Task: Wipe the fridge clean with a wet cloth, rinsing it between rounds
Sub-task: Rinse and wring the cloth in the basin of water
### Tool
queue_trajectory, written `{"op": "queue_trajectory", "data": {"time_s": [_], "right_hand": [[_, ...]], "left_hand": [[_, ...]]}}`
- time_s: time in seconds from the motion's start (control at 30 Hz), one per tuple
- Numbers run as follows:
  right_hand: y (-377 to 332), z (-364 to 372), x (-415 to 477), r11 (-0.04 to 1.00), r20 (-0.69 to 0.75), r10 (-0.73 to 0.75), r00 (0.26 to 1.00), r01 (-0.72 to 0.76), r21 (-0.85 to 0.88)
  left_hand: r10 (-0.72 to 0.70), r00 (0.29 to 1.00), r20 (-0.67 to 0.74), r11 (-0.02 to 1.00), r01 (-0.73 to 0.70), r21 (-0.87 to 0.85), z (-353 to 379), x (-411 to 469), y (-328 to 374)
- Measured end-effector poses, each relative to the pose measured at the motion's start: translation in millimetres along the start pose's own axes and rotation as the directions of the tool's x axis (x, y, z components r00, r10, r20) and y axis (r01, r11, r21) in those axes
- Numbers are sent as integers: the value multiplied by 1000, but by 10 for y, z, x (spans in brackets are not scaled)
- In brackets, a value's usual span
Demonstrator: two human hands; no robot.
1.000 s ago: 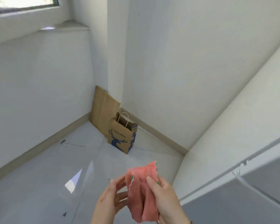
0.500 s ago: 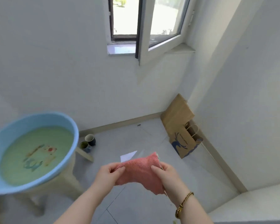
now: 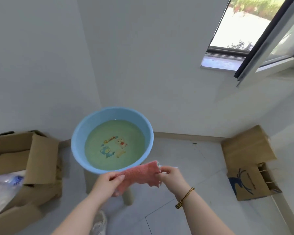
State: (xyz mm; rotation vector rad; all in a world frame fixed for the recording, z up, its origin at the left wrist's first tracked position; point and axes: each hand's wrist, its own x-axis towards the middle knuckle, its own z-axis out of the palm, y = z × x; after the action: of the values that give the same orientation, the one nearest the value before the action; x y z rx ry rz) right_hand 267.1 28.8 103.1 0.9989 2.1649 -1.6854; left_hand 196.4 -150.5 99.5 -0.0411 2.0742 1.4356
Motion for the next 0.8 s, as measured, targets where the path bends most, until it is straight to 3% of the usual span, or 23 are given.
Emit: {"op": "queue_trajectory", "data": {"time_s": [0.23,0.37,0.53,0.63,0.8], "right_hand": [[-650,409,1008,1000,-88,-11,996,12,14],[-770,598,1610,1000,-181,8,984,-7,2],[-824,780,2210,994,-253,-96,963,80,-76],[-608,870,2516,975,-147,-118,982,87,-202],[-172,1121,2773,902,-1,-68,998,61,-428]], "left_hand": [[32,999,40,999,-31,-24,-621,1232,320],[8,995,101,999,-13,50,-788,1907,394],[78,992,95,990,-88,109,-876,2595,326],[111,985,128,962,-139,235,-868,2908,59],[8,994,107,844,-64,532,-780,3115,-568]]}}
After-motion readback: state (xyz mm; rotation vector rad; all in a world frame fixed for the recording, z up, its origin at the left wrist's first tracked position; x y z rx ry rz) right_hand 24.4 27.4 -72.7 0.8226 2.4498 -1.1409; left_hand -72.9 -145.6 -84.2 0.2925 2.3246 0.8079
